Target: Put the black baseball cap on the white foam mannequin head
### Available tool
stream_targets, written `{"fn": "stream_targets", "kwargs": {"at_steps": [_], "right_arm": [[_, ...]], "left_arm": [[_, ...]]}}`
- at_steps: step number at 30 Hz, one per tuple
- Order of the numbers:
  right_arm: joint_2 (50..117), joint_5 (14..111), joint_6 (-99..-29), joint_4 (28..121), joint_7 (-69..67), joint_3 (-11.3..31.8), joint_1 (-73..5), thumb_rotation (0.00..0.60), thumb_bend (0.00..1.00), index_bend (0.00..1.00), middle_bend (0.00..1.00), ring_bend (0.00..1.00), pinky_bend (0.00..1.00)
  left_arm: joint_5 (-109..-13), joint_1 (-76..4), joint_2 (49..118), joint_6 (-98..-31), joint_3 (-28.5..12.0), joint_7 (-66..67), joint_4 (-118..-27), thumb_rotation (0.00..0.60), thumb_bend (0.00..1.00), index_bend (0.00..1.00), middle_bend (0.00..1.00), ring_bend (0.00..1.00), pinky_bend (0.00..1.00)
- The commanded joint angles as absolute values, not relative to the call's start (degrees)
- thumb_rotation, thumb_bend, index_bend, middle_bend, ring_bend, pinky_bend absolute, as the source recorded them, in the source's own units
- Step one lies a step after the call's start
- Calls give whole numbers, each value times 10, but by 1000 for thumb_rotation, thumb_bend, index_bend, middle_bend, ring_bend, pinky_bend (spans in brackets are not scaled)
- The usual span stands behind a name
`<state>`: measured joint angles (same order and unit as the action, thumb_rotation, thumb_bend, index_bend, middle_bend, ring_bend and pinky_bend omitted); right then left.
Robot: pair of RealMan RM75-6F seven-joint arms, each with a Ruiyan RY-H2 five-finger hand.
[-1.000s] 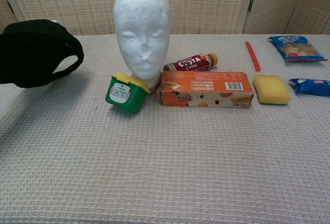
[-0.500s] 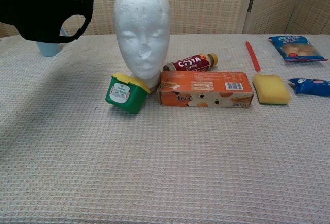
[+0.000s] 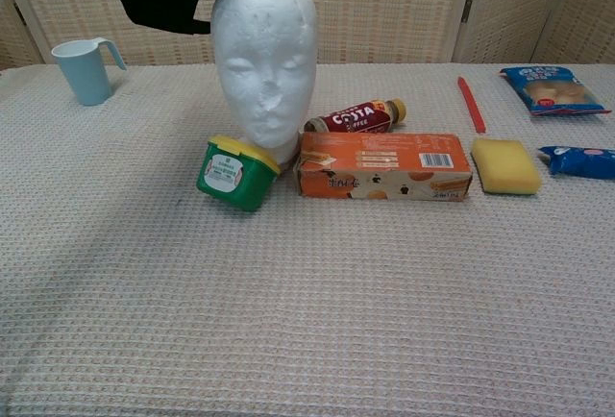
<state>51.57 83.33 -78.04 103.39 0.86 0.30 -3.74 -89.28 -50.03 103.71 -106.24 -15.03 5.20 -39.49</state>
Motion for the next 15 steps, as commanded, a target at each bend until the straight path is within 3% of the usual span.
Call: {"fn": "stream_targets", "kwargs": {"at_steps": [1, 12, 15], "right_arm": [[513, 833, -779, 1033, 3, 3, -38, 600, 59, 0, 0, 0, 0], [505, 815, -776, 1028, -12, 10, -38, 600, 60, 0, 0, 0, 0], [501, 815, -784, 1029, -20, 12, -35, 600, 58, 0, 0, 0, 0]], "left_arm": [[-906, -524, 1061, -1046, -148, 73, -392, 600, 613, 704, 1000, 1000, 1000], [-931, -546, 1120, -1045, -131, 80, -362, 600, 613, 709, 1000, 1000, 1000], [-942, -518, 1144, -1047, -99, 73, -346, 600, 614, 709, 1000, 1000, 1000]]}}
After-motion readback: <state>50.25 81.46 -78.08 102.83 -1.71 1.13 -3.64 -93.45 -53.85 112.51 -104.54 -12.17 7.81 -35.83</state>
